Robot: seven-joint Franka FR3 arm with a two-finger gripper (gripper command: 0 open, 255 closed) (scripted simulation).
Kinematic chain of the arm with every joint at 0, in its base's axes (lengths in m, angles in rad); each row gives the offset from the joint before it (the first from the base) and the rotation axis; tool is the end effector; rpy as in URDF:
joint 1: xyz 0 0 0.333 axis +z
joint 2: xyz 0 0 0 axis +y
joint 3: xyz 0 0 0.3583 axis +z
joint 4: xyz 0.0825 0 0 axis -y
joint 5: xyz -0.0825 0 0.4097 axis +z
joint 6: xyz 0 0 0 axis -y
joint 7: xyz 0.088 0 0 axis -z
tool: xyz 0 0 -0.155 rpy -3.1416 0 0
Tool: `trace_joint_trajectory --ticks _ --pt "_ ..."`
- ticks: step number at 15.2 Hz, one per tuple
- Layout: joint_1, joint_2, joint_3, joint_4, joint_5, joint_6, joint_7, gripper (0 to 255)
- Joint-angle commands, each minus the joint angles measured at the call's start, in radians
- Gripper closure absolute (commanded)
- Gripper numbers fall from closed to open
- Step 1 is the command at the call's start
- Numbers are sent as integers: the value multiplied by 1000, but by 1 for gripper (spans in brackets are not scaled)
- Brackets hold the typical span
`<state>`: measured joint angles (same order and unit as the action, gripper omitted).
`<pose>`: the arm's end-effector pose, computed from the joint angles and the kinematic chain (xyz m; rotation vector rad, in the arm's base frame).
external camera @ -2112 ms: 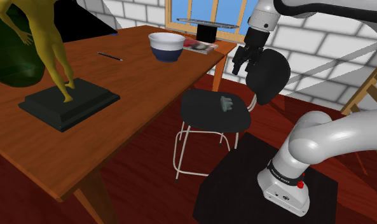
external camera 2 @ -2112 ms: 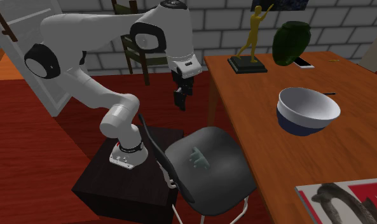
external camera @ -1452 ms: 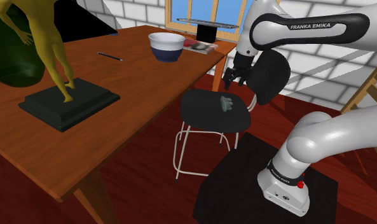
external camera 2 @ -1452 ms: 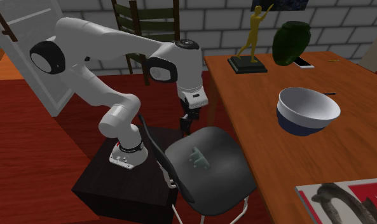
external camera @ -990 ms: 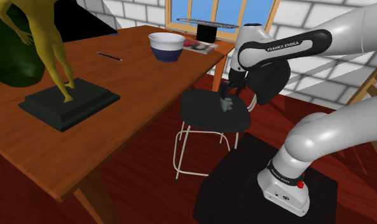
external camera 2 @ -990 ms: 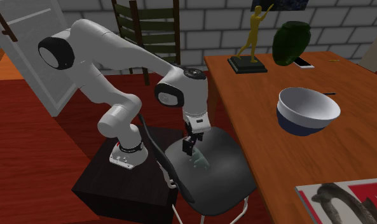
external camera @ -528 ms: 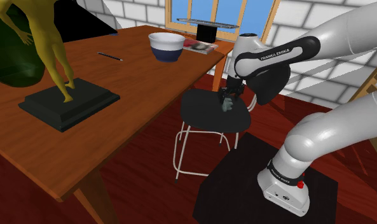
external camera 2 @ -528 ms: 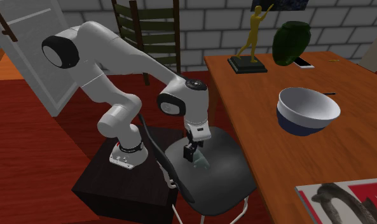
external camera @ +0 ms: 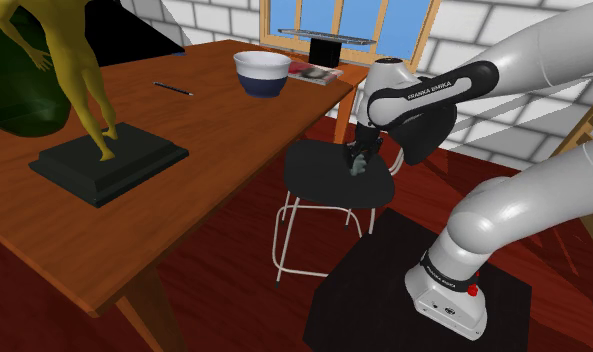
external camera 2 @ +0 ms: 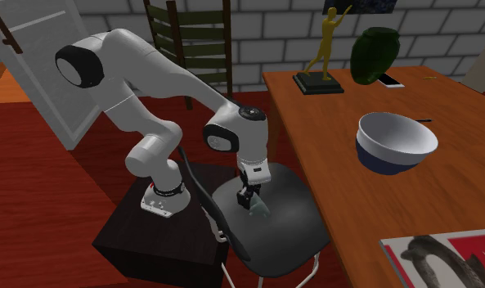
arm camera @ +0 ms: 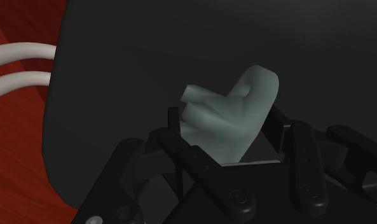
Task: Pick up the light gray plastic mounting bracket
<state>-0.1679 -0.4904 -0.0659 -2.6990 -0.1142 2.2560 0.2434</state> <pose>0.3664 -0.0926 0.3594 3.0206 -0.6122 0.0740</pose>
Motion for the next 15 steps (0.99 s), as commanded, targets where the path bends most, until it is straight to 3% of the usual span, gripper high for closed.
trace_joint_trajectory --ticks 1,5,15 --pt "0 1 0 -1 0 0 0 255" --pt "1 0 1 -2 0 1 1 255" --pt "4 -68 5 89 10 -157 -9 255"
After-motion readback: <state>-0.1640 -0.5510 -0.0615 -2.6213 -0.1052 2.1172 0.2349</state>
